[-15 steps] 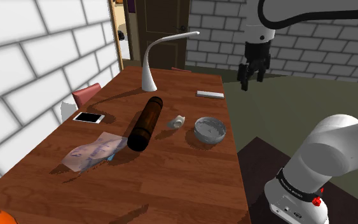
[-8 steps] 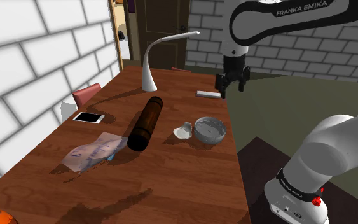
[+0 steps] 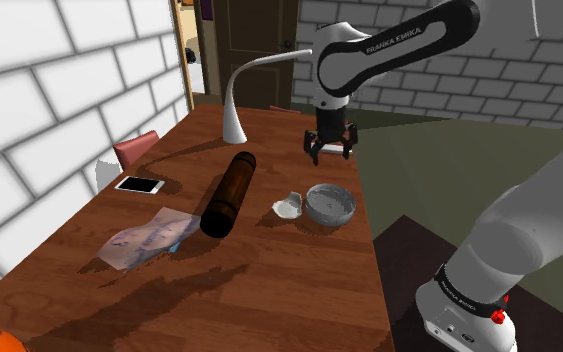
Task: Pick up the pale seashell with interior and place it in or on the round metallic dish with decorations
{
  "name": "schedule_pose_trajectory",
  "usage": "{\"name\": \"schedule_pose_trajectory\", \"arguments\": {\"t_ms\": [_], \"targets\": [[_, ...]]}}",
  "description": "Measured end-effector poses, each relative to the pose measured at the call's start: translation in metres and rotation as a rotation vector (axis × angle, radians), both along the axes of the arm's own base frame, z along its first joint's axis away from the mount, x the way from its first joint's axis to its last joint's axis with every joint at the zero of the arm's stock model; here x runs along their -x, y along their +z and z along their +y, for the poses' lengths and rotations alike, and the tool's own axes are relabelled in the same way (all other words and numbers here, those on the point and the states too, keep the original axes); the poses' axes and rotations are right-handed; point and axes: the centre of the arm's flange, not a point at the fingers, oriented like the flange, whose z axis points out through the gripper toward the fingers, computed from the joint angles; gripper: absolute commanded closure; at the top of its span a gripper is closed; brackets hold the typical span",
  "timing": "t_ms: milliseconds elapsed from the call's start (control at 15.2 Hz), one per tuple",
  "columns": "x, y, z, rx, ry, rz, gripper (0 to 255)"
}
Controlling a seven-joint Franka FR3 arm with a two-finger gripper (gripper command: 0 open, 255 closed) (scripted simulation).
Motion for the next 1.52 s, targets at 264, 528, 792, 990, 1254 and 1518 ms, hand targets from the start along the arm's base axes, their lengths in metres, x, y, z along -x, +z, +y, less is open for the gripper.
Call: {"name": "schedule_pose_trajectory", "arguments": {"t_ms": [264, 528, 792, 990, 1254, 1518], "targets": [[-0.04, -0.036, 0.004, -0.008, -0.101, 0.0, 0], [-0.078, -0.07, 0.005, -0.015, -0.202, -0.001, 0], [-0.118, -0.106, 0.001, -0.023, -0.303, 0.0, 0], [-0.149, -0.129, -0.002, -0.029, -0.378, -0.001, 0], [-0.154, -0.154, -0.002, -0.03, -0.403, 0.0, 0], [-0.151, -0.175, -0.002, -0.03, -0.404, 0.0, 0]]}}
